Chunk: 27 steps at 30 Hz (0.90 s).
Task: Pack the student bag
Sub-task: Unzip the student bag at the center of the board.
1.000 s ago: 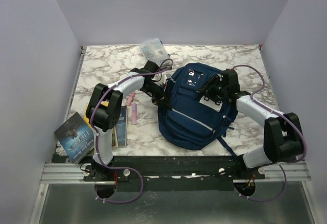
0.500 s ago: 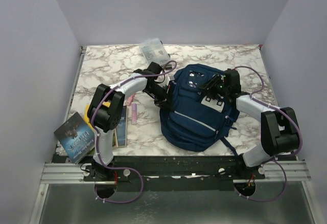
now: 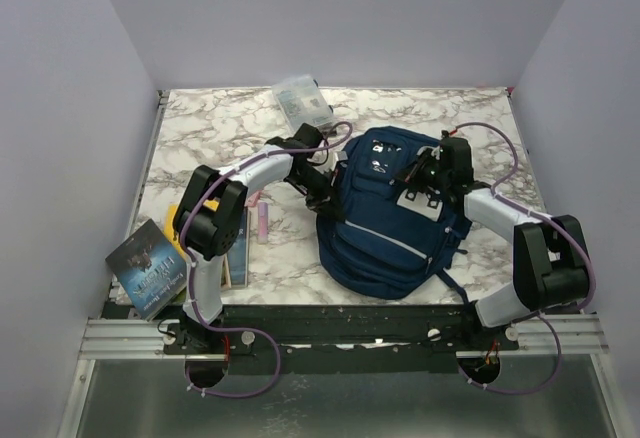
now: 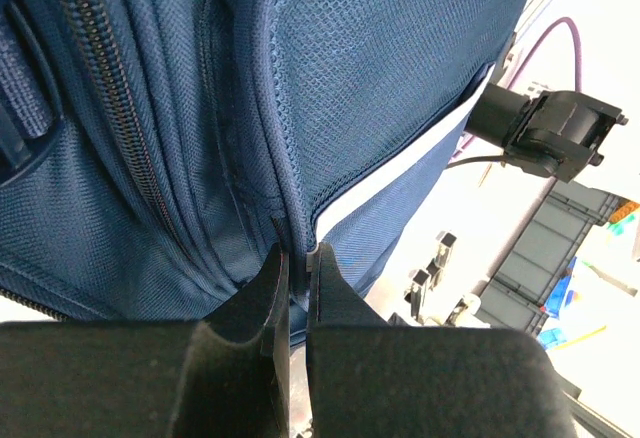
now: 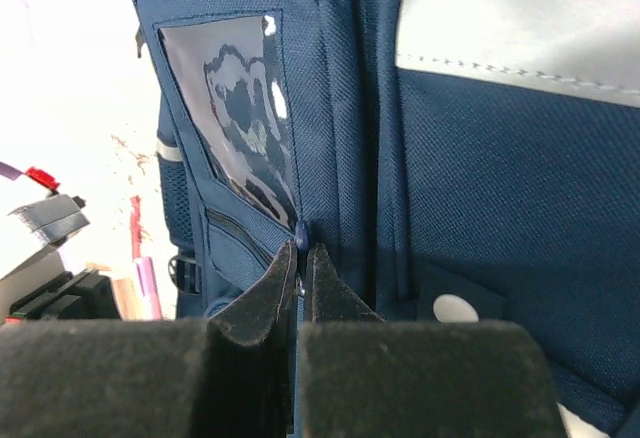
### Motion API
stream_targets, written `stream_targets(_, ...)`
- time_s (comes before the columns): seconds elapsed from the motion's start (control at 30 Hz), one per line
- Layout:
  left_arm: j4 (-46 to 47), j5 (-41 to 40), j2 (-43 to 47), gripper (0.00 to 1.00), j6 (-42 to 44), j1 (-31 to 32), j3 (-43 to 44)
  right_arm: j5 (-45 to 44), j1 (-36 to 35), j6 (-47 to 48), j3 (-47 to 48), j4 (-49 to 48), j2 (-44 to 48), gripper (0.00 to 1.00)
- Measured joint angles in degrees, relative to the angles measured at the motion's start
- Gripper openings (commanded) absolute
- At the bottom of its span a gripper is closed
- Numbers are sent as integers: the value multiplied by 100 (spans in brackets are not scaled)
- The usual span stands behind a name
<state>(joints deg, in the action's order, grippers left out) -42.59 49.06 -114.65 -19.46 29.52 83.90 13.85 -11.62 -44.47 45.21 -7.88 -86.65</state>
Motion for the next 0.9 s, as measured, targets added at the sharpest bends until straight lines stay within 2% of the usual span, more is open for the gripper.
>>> stream_targets(0.13,4,2,0,0,-2,166,0,4,-114,479,-26,-31,81,0)
stream_targets(0.3,-70,15,0,0,-7,291,0,-308,-852,758,-79,-232,435,0)
stream_targets(0.6,-164,44,0,0,-22,297,0,-518,-1338,57,249,-890,-584,0)
stream_targets(0.87,-175,44,0,0,-22,297,0,-599,-1469,-114,527,-885,-841,1)
stream_targets(0.9,-173,44,0,0,-20,297,0,-586,-1471,-107,575,-870,-887,6)
